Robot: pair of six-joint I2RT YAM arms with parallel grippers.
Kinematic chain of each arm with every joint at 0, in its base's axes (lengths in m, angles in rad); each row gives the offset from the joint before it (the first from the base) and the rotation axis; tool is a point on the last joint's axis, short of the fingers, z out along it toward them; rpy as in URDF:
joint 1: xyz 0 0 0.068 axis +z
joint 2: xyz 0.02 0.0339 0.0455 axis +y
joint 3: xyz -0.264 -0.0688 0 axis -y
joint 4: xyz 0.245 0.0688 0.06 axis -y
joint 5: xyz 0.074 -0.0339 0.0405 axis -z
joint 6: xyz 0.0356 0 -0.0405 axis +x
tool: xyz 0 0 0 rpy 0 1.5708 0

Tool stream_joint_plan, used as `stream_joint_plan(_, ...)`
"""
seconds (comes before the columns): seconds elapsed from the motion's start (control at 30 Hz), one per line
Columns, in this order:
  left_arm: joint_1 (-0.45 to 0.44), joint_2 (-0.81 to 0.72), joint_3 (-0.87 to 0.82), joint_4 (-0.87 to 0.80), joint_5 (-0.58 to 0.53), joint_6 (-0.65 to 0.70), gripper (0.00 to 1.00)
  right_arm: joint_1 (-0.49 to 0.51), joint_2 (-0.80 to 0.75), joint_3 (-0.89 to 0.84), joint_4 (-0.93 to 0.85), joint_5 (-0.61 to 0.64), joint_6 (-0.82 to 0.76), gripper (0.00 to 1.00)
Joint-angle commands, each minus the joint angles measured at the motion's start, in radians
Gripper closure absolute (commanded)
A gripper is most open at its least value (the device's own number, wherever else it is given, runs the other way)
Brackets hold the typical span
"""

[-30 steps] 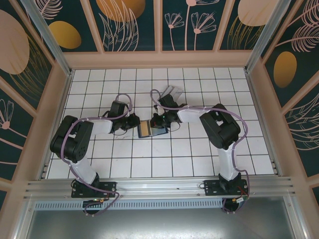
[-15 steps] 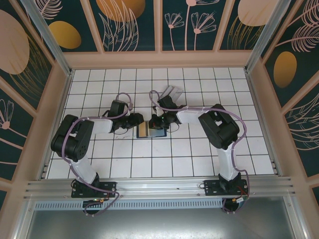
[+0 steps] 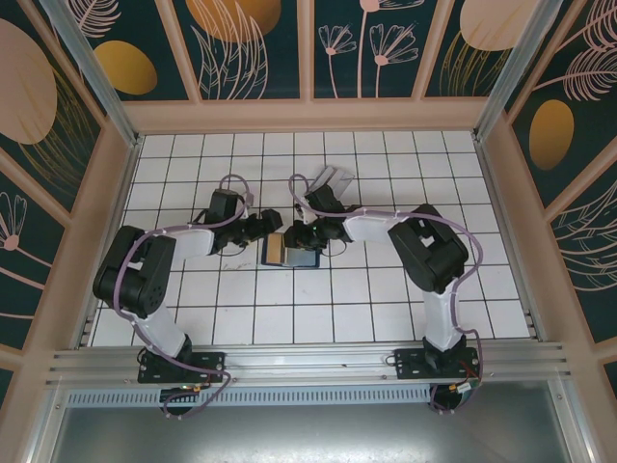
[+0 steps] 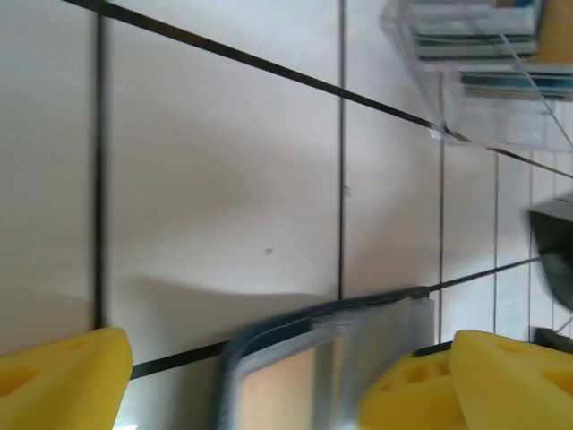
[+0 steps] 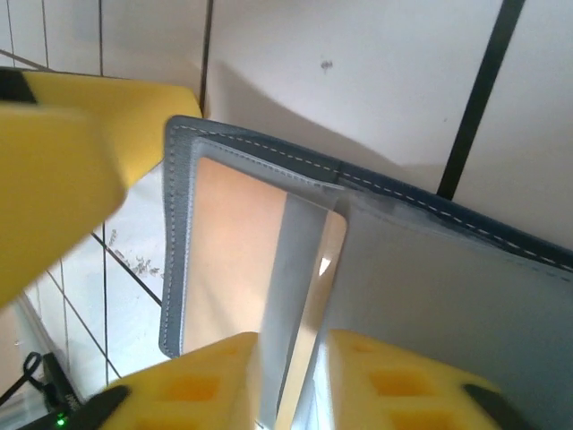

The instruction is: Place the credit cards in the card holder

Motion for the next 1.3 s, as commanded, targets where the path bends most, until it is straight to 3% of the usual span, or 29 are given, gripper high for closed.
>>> stream_joint_plan(0.0,0.028,-0.067,0.027,-0.173,-0.203,0.042,0.06,0.006,-0.131,-0.021,-0.044,0.139,-0.022,0.64)
stream_joint_plan(0.13,0.029,-0.154,0.055,-0.241,-0.302,0.055,0.03,0.001,-0.245,-0.035,-0.102,0.284,-0.036,0.51)
stream_joint_plan(0.3,0.021,-0.228,0.037,-0.19,-0.249,0.05,0.01,-0.035,-0.377,-0.075,-0.146,0.454,-0.019,0.42)
stream_joint_plan(0.4,-0.003,-0.236,0.032,-0.184,-0.232,0.059,0.01,-0.041,-0.379,-0.085,-0.185,0.428,-0.033,0.39)
stream_joint_plan(0.53,-0.012,-0.211,0.024,-0.23,-0.255,0.094,0.03,-0.029,-0.309,-0.139,-0.149,0.264,-0.006,0.4)
stream_joint_plan(0.67,-0.012,-0.2,-0.001,-0.233,-0.242,0.101,0.06,0.004,-0.265,-0.172,-0.084,0.184,0.027,0.4)
stream_joint_plan(1.27,-0.012,-0.172,-0.012,-0.199,-0.223,0.096,0.1,0.021,-0.111,-0.104,-0.092,0.172,0.04,0.54)
